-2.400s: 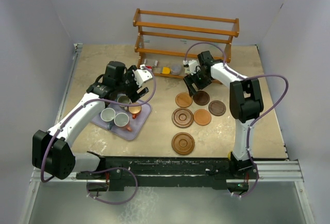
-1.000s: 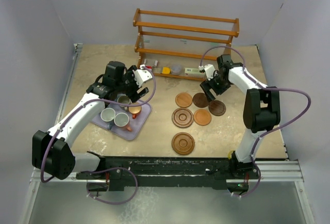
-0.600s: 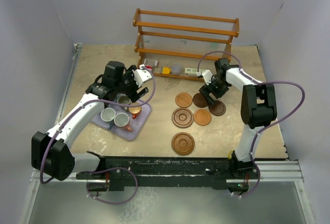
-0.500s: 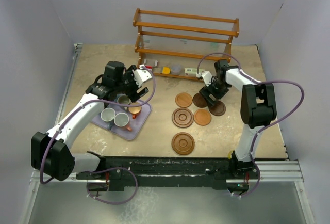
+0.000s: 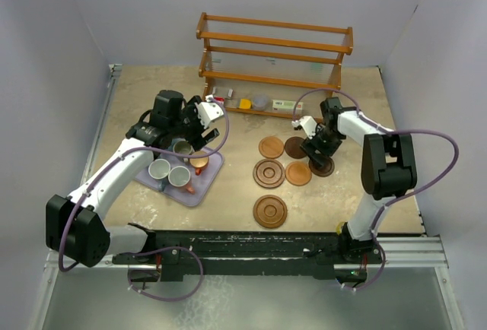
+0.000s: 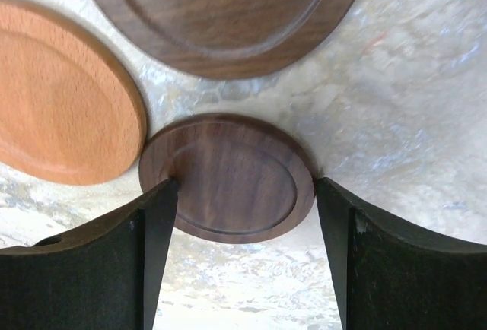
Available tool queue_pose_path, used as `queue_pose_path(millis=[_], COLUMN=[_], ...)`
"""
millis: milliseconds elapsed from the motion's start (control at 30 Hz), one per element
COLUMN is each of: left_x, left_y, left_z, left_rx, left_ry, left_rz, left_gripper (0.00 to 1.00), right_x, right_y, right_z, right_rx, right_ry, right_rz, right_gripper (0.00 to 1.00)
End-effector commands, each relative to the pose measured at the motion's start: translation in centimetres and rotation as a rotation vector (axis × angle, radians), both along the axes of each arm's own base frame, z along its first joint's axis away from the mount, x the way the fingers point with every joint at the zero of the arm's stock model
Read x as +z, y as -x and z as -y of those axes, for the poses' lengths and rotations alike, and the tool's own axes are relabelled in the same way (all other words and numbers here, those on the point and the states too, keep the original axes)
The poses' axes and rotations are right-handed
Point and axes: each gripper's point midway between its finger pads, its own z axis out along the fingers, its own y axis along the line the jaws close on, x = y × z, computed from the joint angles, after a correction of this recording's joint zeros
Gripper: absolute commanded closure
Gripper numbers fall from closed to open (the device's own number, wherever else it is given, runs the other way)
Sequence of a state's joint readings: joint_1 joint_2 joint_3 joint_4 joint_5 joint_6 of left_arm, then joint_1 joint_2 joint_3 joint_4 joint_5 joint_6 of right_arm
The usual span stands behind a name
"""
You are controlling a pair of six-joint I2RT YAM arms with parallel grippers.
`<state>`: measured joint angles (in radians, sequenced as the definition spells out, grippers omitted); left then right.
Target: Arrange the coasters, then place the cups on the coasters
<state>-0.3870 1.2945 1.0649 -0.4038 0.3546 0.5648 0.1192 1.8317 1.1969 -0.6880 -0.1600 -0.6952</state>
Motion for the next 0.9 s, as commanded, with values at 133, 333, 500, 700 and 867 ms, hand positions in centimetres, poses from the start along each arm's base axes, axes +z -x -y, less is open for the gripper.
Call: queue_pose_path(millis=[133,333,500,700,867], left_x=[2.1,1.9,1.7,1.3,1.4], left_y=[-0.2,-0.1,-0.1,0.0,0.0], left_z=[0.1,0.2,0.2,0.2,0.3], left_rx=[-0.018,-0.026,-0.029,-0.034,-0.039], left_ry=[0.033,0.031,0.029,0.024,0.026], left_rz=[0.075,0.072,0.068,0.063,0.066], left_gripper=[0.24,0.24,0.24,0.24,0.24], right_x=[-0.6,-1.2,-1.1,0.4,2.2], right_y=[4.1,6.3,8.7,10.4,8.2], right_z=[1.6,2.7,3.3,2.2,1.7], right_rx=[0.083,0.141,0.185,0.219,0.183], right_ry=[0.057,0.101,0.115,0.039,0.009], right_rz=[-0.028,-0.005,-0.026,-0.033,0.052], right_gripper=[0.30,0.37,0.40,0.42,0.41])
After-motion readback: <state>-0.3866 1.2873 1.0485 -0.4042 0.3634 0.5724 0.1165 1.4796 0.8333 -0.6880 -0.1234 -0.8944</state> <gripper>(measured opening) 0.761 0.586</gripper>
